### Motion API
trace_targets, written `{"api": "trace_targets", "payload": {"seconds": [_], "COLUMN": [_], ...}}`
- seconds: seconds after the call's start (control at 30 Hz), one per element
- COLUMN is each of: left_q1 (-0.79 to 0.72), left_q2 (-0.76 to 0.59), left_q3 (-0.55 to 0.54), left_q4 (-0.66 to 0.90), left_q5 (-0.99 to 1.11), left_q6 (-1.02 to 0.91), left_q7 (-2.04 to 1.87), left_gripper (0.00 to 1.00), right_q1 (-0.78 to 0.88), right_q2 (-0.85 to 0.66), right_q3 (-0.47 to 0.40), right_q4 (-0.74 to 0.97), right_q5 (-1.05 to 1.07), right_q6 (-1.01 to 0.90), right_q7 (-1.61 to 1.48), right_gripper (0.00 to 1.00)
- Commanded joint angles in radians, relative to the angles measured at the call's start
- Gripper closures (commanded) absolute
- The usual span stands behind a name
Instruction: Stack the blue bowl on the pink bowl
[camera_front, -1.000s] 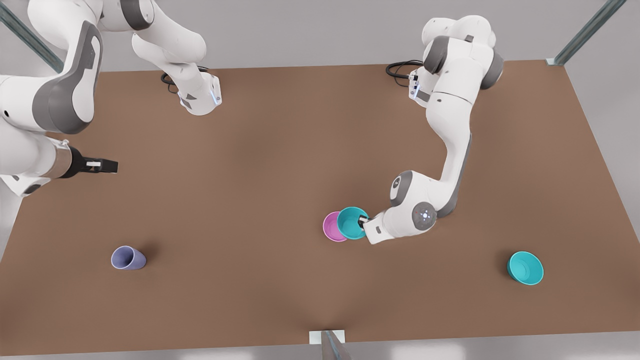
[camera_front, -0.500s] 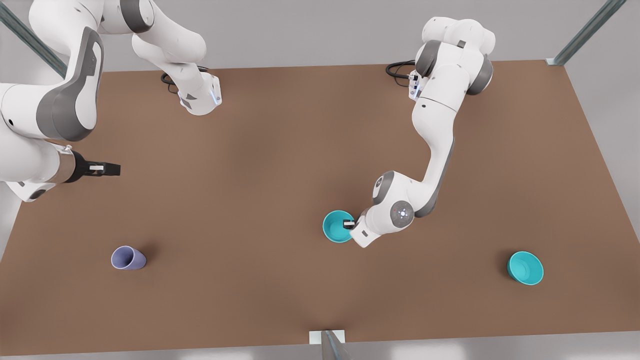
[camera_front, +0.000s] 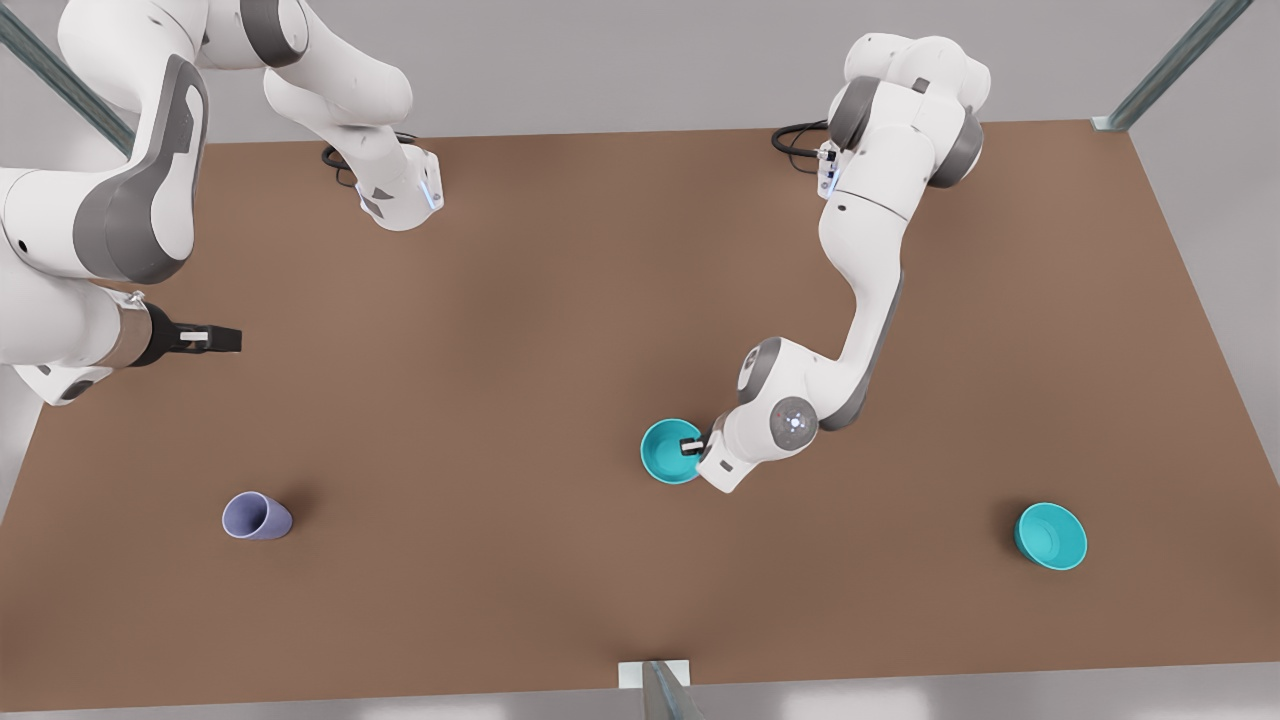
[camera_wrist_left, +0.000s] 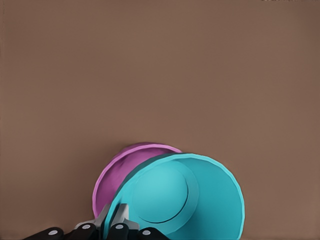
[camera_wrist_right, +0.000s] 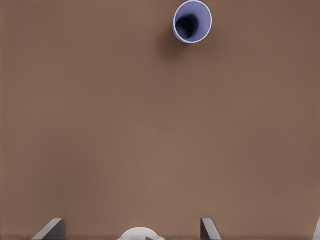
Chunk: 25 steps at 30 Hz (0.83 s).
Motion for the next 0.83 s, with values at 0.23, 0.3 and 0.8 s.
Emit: {"api": "trace_targets", "payload": {"seconds": [0.23,0.3,0.8], "left_q1": [0.002,0.013,0.238], "left_q2": [-0.005,-0.069,-0.648], "left_q3": [0.012,0.037,0.184], "left_q4": [-0.002,-0.059,-0.016], "left_q5": [-0.002,0.056,0.309], "left_q6": [-0.019,-0.086,-0.787], "left_q7": [-0.105,-0.102,0.49], "left_gripper": [0.0,0.0,0.0], "right_q1": [-0.002,-0.002,-0.008], "right_q2": [0.005,0.005,0.01], "right_q3": [0.0,0.0,0.0], "right_q4": [0.002,0.002,0.003], "right_q5": [0.001,0.003,0.009], "right_q6": [0.0,0.0,0.001], "right_q7": [-0.006,-0.009,-0.013], "right_gripper": [0.0,0.0,0.0]}}
